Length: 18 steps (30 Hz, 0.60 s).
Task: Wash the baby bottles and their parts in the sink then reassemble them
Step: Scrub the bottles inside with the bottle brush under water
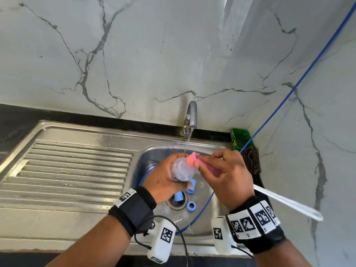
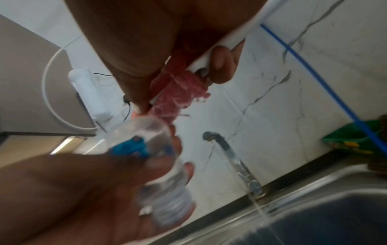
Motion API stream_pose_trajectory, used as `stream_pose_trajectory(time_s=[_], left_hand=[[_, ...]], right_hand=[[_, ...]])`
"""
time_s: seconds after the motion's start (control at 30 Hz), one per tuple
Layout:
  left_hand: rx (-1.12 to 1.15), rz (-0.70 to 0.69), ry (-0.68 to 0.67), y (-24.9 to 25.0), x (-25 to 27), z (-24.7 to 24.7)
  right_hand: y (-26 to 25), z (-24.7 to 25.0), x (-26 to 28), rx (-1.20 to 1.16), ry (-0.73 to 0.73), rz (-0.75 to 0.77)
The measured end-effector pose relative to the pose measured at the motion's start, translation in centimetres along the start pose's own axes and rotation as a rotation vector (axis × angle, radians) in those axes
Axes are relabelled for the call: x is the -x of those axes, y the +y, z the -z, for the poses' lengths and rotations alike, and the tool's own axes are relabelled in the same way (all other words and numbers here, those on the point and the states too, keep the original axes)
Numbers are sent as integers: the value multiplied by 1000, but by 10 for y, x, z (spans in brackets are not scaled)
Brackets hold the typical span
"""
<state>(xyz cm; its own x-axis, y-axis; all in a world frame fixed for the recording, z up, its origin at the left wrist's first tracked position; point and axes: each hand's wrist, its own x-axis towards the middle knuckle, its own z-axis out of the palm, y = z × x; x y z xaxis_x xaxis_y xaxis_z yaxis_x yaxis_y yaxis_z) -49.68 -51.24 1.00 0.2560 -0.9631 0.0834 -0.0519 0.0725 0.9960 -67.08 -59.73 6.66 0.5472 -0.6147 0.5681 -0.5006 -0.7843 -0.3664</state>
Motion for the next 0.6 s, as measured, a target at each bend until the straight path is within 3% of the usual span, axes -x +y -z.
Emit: stream_pose_trajectory(time_s=[0.07, 0.2, 0.37, 0.5, 0.6], left_hand=[[33, 38, -17, 2, 0, -5], [159, 70, 5, 7, -2, -4], [-8, 34, -7, 6, -2, -6], [24, 17, -9, 10, -1, -12], [-21, 10, 4, 10, 1, -14]], right_hand=[[-11, -8, -1, -38, 40, -60], [-38, -17, 13, -134, -103, 170], [-10, -14, -1, -121, 51, -63], [-20, -10, 2, -118, -128, 205], [-5, -9, -9, -132, -36, 35]])
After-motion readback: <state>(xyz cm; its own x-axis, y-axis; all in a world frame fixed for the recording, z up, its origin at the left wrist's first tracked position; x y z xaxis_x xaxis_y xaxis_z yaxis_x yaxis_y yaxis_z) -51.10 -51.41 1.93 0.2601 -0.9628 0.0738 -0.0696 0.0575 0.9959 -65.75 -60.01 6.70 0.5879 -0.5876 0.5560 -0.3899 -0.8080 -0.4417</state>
